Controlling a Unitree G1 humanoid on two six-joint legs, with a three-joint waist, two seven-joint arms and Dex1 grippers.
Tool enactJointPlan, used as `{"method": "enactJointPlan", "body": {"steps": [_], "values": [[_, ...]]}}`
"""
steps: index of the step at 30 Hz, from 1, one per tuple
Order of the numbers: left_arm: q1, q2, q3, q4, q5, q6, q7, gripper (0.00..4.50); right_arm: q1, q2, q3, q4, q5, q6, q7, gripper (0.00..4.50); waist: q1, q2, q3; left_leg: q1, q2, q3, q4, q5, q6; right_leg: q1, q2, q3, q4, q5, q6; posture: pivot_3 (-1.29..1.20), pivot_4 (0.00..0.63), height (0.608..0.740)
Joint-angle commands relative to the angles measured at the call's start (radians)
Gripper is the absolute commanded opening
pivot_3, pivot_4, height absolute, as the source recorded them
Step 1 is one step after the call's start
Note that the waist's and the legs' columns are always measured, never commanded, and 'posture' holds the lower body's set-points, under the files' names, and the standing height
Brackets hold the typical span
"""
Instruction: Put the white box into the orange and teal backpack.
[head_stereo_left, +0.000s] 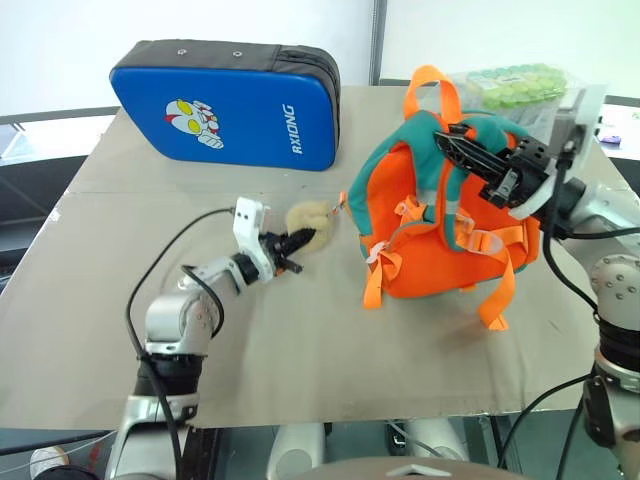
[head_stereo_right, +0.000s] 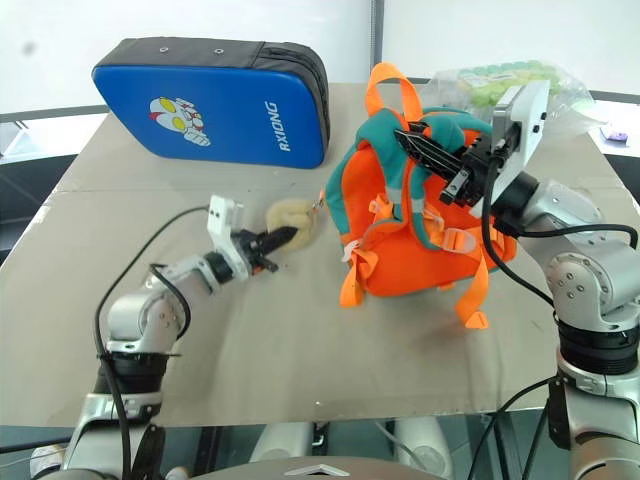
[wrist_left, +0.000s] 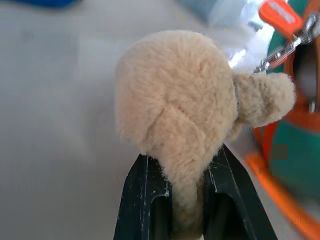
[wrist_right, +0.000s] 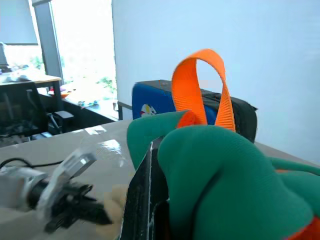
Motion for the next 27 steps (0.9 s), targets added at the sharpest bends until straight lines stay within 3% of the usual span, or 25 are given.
{"method": "enactJointPlan", "body": {"steps": [1,8,20,27], "values": [[0.079,0.006,0.003,0.046,0.083,0.006,0.062,0.01,-0.072,0.012,-0.088,0.001,-0.045,-0.101,-0.049,0.0,0.002,0.0,0.0,0.0,0.0,-0.001,0.0,0.0,0.0,0.0,0.0,-0.001,0.0,0.0,0.0,0.0,0.15,0.74],[0.093,-0.081,0.008,-0.003,0.053,-0.023,0.078,0.01,-0.161,0.033,-0.121,0.059,-0.115,-0.154,-0.101,0.0,0.001,0.0,0.0,0.0,0.0,0.001,0.001,0.0,0.0,0.0,-0.001,0.0,0.0,0.0,0.0,0.0,0.15,0.74],[0.169,-0.045,-0.181,-0.071,0.159,-0.013,0.015,0.01,-0.251,0.041,-0.141,0.142,-0.192,-0.248,-0.162,0.0,0.002,0.001,0.0,0.0,-0.001,0.001,-0.001,0.0,0.0,0.0,-0.001,0.0,0.0,0.0,0.0,0.0,0.15,0.74],[-0.002,-0.12,-0.001,-0.008,0.131,-0.199,0.077,0.01,-0.226,0.042,-0.126,0.132,-0.173,-0.234,-0.131,0.0,0.005,0.003,0.002,-0.001,-0.001,0.0,-0.001,0.0,0.0,-0.001,-0.001,-0.001,0.0,0.0,0.0,0.0,0.15,0.74]]}}
